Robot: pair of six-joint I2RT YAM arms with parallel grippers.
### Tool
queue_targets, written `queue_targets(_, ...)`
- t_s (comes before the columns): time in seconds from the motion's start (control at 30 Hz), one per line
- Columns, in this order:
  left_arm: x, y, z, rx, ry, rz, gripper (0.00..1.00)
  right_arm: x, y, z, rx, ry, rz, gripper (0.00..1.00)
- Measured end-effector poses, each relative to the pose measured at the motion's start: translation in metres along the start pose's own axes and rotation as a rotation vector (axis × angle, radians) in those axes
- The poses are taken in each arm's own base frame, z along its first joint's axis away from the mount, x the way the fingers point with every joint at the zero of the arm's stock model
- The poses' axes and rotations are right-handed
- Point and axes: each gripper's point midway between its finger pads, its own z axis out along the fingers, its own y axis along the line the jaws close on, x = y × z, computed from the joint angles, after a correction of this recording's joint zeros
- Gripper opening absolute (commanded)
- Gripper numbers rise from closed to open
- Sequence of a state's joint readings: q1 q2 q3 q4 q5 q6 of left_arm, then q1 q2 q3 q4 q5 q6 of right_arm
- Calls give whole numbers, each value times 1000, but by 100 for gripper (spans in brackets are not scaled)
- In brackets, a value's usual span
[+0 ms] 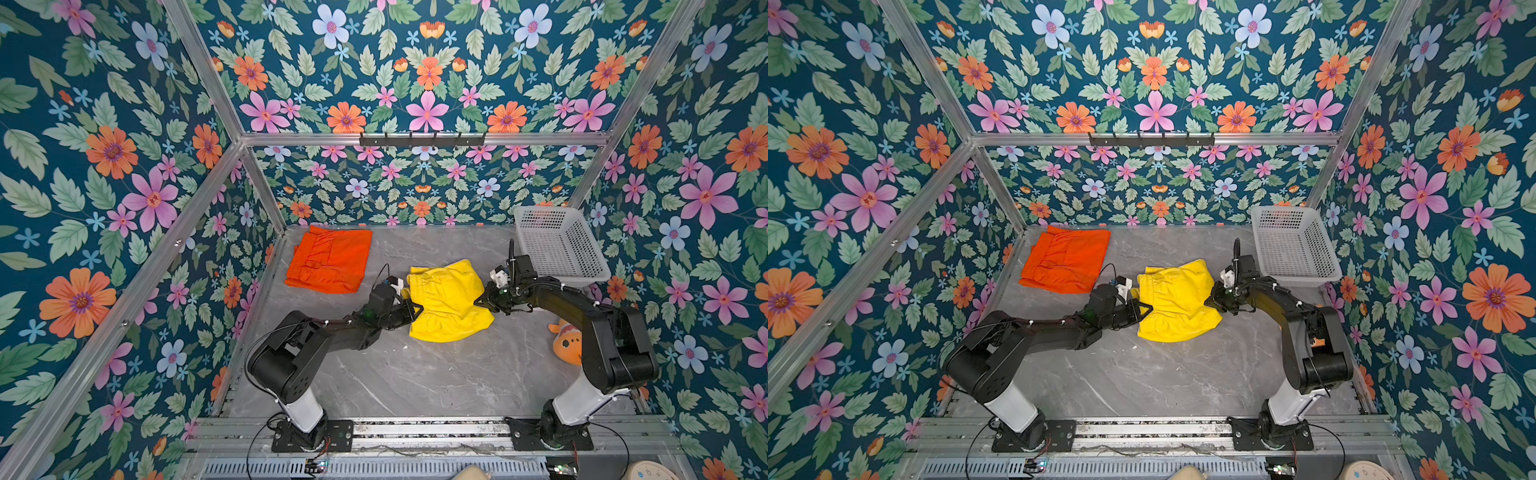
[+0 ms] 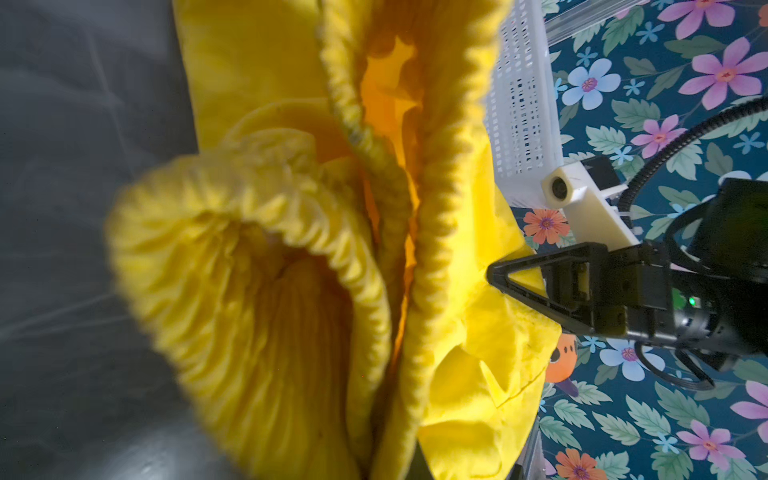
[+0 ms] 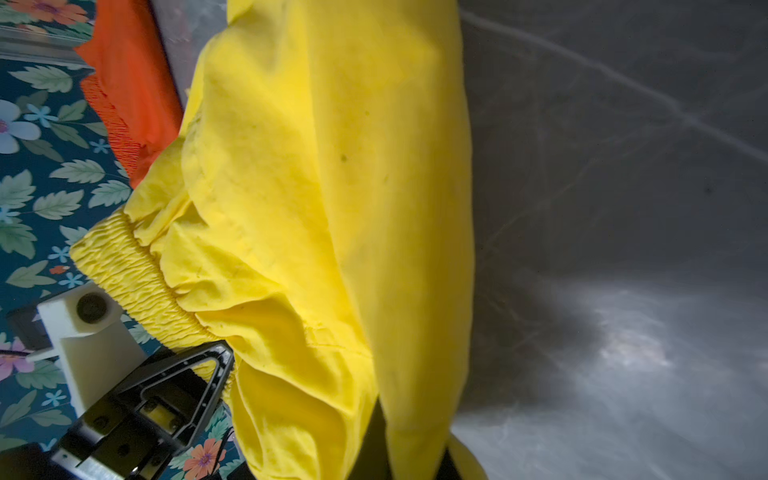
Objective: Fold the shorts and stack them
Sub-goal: 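Lift the yellow shorts with both grippers and carry them onto the orange shorts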
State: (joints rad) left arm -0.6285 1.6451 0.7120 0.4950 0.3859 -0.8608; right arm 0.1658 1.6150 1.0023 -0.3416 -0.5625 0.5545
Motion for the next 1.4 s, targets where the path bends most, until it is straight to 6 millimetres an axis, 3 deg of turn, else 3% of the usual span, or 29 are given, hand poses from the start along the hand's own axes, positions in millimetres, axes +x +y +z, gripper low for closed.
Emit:
queue_targets(0.23,-51,-10,-27,-87,-17,134,0,1,61,-14,-40,-78,-71,2)
queue_targets(0.43,-117,-1,-69,-188,-56,226,0,-4,125,-20,-80,-166,-132,2)
queue_targets(0.53,-153,12,-97,-229,-66,249,0,-8,162,-13,-119,-198,-162,1)
queue_targets(0.7,-207,36,-139,-309,-78,285,0,-19,222,17,-182,-236,-206,1)
queue_targets(0.9,-253,77,-178,-397,-110,252,0,-34,284,60,-252,-263,-247,1)
queue_targets(1.1,-298,103,-203,-433,-175,227,0,-52,327,95,-319,-282,-279,1)
queue_targets(1.3,-336,121,-237,-468,-270,210,0,-64,393,110,-471,-314,-366,1)
queue_targets(1.4,-353,129,-254,-478,-318,211,0,-65,413,117,-551,-337,-407,1)
